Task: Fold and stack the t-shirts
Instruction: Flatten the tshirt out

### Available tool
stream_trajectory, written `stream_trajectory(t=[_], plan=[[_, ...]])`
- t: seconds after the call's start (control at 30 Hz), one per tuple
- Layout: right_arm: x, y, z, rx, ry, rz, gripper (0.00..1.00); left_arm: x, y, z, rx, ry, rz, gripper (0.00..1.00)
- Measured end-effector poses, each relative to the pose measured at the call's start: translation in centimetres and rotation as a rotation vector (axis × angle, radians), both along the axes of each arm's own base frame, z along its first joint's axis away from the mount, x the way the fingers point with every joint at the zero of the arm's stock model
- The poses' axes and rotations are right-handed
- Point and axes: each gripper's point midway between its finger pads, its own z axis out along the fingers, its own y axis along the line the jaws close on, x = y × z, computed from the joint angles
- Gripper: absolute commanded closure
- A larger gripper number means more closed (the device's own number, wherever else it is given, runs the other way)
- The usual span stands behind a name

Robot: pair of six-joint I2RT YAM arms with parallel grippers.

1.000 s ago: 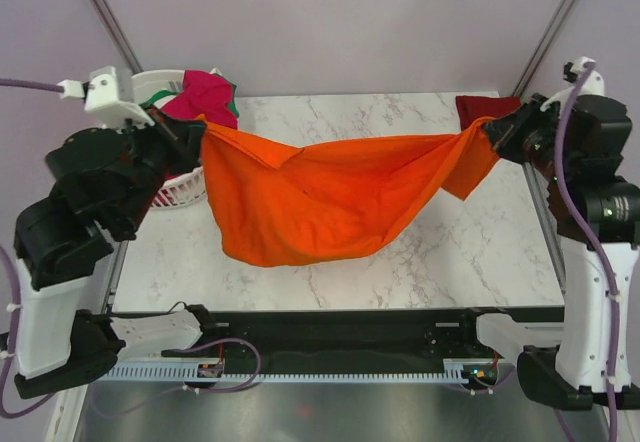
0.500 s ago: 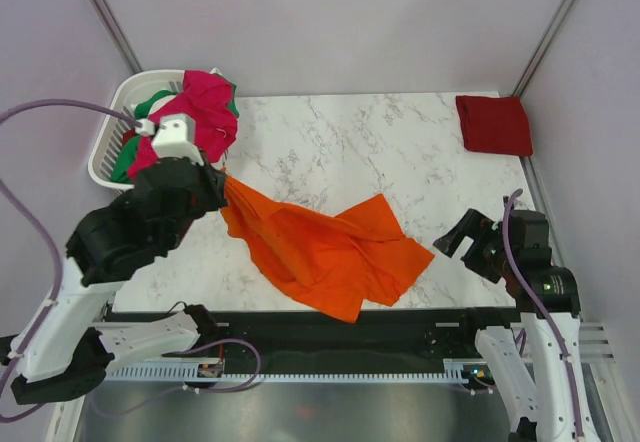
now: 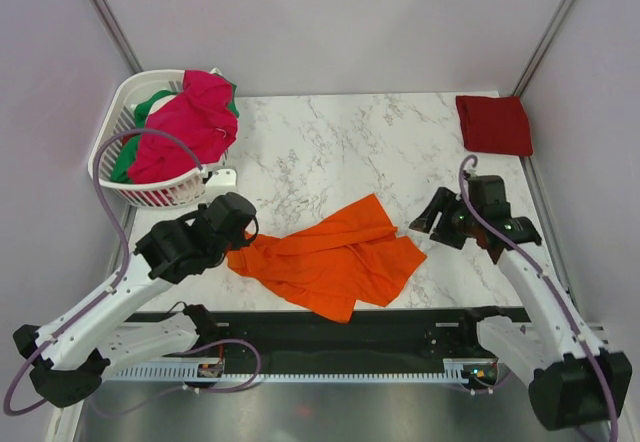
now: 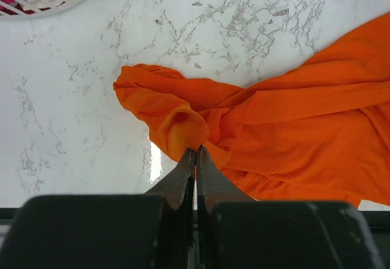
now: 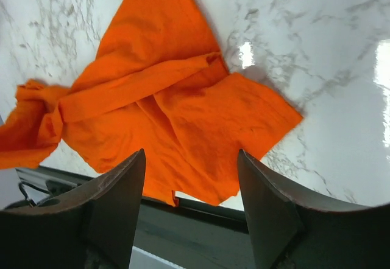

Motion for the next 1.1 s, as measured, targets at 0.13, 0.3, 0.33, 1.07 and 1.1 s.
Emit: stream_trajectory(t=[0.13, 0.3, 0.33, 1.07, 1.1], plan=[[1.8, 3.3, -2.4, -0.033, 0.058, 0.115, 0.32, 0.0, 0.1, -1.5, 0.021, 0.018, 0.003, 0.98], [4.1, 4.4, -5.1, -0.096, 0.091, 0.133, 0.32, 0.0, 0.1, -2.6, 0.038, 0.031, 0.005, 0.98], [4.4, 4.6, -5.5, -0.103, 0.093, 0.138, 0.32, 0.0, 0.2, -2.9, 0.042, 0.034, 0.007, 0.98], [6.8, 6.1, -10.6, -0.175, 0.136, 0.198, 0.57, 0.1, 0.6, -3.9, 0.046, 0.028, 0.021, 0.98], [6.8, 6.1, -10.7, -0.176, 0.139, 0.201, 0.59, 0.1, 0.6, -4.0, 0.048, 0.028, 0.022, 0.98]])
